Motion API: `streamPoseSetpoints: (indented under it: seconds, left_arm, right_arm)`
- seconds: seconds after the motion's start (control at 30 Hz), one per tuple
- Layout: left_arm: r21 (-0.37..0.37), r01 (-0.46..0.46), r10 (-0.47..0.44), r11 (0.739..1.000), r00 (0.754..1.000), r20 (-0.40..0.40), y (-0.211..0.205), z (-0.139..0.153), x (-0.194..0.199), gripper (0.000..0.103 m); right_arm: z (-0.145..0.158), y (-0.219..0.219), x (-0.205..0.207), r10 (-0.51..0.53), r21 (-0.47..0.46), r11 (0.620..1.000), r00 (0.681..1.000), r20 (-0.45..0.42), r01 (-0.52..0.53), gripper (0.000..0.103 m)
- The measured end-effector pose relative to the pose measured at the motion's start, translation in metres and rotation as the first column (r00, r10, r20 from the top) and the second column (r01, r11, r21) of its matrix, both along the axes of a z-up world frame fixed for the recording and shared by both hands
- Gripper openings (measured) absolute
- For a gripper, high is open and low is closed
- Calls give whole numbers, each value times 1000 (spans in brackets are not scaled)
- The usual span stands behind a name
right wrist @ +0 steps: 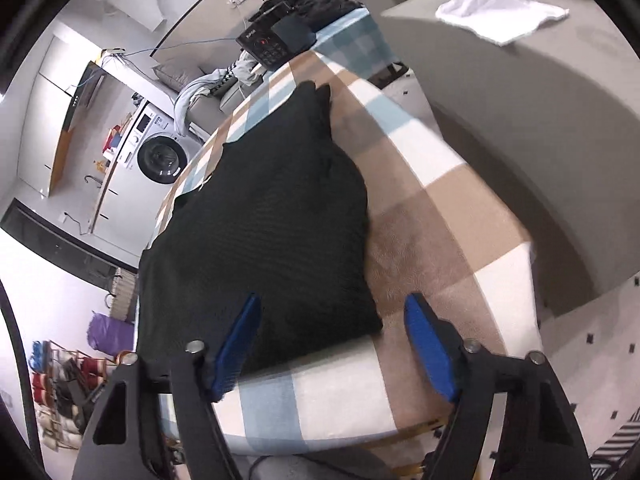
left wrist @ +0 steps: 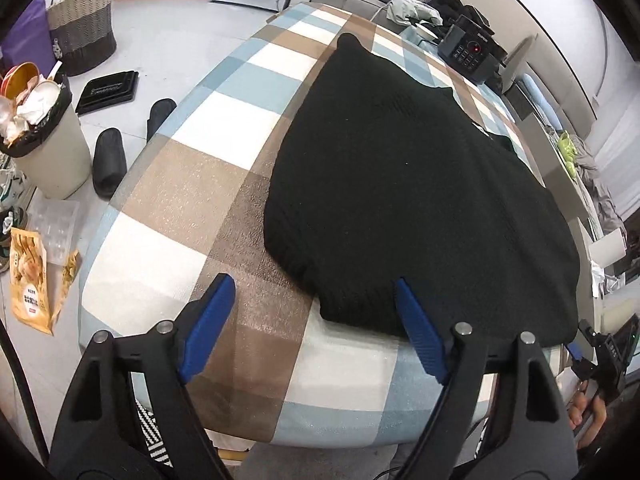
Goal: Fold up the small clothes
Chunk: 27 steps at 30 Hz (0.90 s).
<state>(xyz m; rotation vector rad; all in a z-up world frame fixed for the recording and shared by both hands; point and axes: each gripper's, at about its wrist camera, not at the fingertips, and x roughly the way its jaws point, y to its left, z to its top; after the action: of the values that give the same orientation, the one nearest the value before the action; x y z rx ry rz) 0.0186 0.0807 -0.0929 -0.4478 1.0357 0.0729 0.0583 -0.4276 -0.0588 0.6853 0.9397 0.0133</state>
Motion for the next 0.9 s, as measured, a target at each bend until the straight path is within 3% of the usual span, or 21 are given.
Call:
streamPoseSetpoints:
  seconds: [0.03, 0.07, 0.13, 0.17, 0.23, 0.3, 0.43, 0.5, 0.53, 0.6, 0.67, 0.7, 0.77, 0.9]
  left_arm:
    - [-8, 1, -1, 1000, 1000, 1, 0, 0, 0, 79]
    - [-16, -1, 1, 1000, 1000, 2, -1, 0, -1, 79]
    - [-28, -1, 1, 1000, 1000, 5, -2, 0, 0, 79]
    - [-28, -1, 1, 1000, 1000, 7, -3, 0, 1, 77]
    - [-28, 0, 0, 1000, 1000, -2, -5, -2, 3, 75]
    - [-26, 0, 0, 1000, 1000, 4, -7, -1, 5, 74]
    - [-42, 8, -8, 999, 1000, 9, -10, -2, 9, 72]
    - [-43, 3, -2, 999, 1000, 21, -10, -2, 10, 63]
    - [-52, 2, 0, 999, 1000, 28, -10, -3, 11, 54]
    - [-64, -12, 15, 998, 999, 44, -9, -3, 11, 49]
    - [-72, -26, 30, 997, 997, 65, -7, -3, 11, 30]
    - [-77, -31, 37, 997, 997, 72, -5, -4, 11, 27]
    - [-87, -46, 54, 995, 994, 91, -2, -5, 11, 8]
    - [-110, -68, 80, 992, 991, 111, 5, -7, 7, 4]
  right_arm:
    - [0, 1, 2, 3, -8, 1000, 1000, -3, -3, 71]
    - [-1, 2, 4, 10, -17, 1000, 1000, -11, -10, 56]
    - [1, 9, 12, 35, -57, 998, 999, -21, -36, 39]
    - [3, 14, 15, 48, -110, 993, 999, -18, -50, 21]
    - [11, 18, 16, 77, -150, 986, 997, 20, -73, 10]
    - [17, 13, 13, 57, -172, 984, 997, 52, -47, 10]
    - [8, 1, 13, -1, -201, 980, 1000, -3, 1, 9]
    - [3, -4, 12, -10, -146, 989, 1000, -11, 9, 11]
    - [2, -6, 12, -13, -121, 993, 1000, -23, 10, 16]
    - [0, -7, 11, -10, -97, 995, 1000, -25, 7, 26]
    - [0, -6, 8, 1, -77, 997, 1000, -18, -2, 40]
    - [1, -5, 5, 7, -71, 997, 1000, -12, -8, 41]
    - [2, -2, 2, 14, -66, 998, 1000, 2, -14, 42]
    - [1, 9, 5, 25, -141, 990, 999, 22, -22, 42]
